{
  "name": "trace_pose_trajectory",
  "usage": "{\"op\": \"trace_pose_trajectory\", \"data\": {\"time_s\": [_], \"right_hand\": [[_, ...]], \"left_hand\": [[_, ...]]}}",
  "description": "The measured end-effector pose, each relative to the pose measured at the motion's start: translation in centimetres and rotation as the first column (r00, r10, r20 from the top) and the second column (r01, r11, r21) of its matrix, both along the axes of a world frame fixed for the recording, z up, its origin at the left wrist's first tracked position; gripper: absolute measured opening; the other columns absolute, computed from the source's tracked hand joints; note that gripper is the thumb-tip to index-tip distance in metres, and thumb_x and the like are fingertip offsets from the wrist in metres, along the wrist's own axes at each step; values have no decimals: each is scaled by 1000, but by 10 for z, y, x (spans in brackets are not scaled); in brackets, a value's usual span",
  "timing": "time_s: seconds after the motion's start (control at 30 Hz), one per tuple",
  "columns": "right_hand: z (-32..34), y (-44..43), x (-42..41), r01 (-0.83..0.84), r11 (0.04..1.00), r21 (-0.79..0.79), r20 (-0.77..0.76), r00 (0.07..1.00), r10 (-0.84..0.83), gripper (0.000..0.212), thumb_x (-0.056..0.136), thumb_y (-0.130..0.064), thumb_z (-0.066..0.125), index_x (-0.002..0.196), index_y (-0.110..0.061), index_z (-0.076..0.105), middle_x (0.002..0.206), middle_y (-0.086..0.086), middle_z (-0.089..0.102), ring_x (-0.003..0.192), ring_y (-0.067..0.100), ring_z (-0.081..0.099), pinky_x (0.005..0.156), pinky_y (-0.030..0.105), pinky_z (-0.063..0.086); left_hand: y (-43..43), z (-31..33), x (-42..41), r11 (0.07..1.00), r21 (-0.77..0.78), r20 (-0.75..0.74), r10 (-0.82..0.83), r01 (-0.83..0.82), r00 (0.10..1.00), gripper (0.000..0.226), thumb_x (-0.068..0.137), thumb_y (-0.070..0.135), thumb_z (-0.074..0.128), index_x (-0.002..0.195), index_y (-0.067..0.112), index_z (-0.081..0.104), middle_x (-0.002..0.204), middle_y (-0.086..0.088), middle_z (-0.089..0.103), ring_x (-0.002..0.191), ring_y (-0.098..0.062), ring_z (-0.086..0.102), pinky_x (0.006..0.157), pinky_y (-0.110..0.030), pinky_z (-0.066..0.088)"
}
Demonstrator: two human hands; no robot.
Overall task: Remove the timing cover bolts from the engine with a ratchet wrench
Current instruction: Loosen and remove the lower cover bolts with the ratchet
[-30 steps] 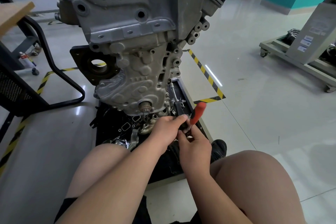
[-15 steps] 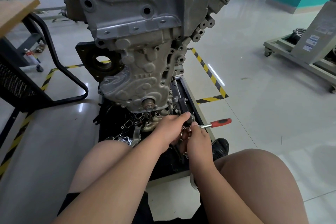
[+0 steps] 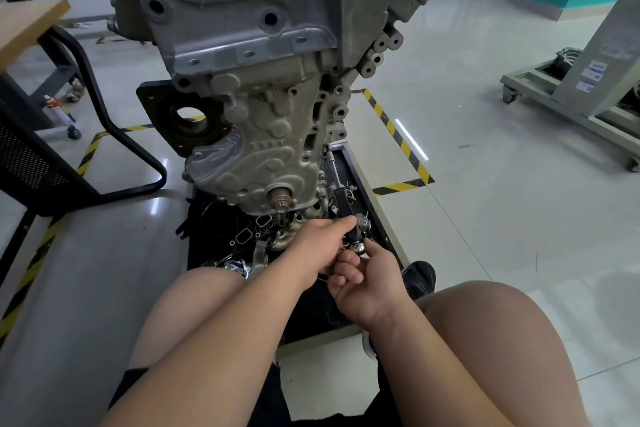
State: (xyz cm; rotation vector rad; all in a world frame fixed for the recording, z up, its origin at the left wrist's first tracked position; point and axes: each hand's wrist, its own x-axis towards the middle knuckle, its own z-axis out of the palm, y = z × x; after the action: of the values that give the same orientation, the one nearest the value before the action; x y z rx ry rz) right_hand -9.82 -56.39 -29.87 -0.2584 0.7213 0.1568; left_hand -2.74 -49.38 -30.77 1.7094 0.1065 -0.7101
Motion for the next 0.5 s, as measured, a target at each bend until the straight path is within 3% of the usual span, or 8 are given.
{"op": "trace_pose_trajectory", "data": {"time_s": [0.13, 0.27, 0.4, 0.5], "right_hand": [[1, 1, -1, -23, 997, -69, 1, 1000, 23, 45, 103, -39, 30, 76, -9, 51, 49, -4, 34, 29, 9, 27, 36, 18, 31], [-1, 4, -3, -50, 969, -242, -14, 999, 48, 42, 103, -38, 33, 74, -13, 49, 47, -4, 34, 32, 10, 29, 44, 25, 31], [-5, 6, -5, -47, 891, -452, -36, 999, 34, 34, 103, -34, 40, 77, -14, 50, 49, -4, 39, 37, 11, 31, 51, 28, 30], [-6, 5, -7, -3, 793, -609, -8, 1000, -2, 20, 102, -30, 44, 95, -13, 52, 51, -3, 45, 39, 12, 37, 42, 25, 33]], "left_hand": [[0, -1, -1, 1000, -10, -31, -7, 7, 1000, 33, 93, 44, 58, 105, 14, 63, 39, 10, 47, 33, -9, 48, 36, -9, 28], [-1, 0, -3, 999, -36, -20, -2, 1, 1000, 26, 95, 39, 56, 91, 14, 61, 34, 11, 41, 29, -7, 43, 35, -8, 26], [-2, 0, -2, 1000, -28, 12, 14, -13, 1000, 26, 93, 39, 60, 83, 15, 61, 37, 13, 35, 28, -5, 33, 36, -12, 22], [-2, 1, -3, 999, -43, 35, -2, 3, 999, 28, 92, 41, 60, 78, 17, 61, 40, 12, 36, 30, -6, 33, 39, -15, 22]]}}
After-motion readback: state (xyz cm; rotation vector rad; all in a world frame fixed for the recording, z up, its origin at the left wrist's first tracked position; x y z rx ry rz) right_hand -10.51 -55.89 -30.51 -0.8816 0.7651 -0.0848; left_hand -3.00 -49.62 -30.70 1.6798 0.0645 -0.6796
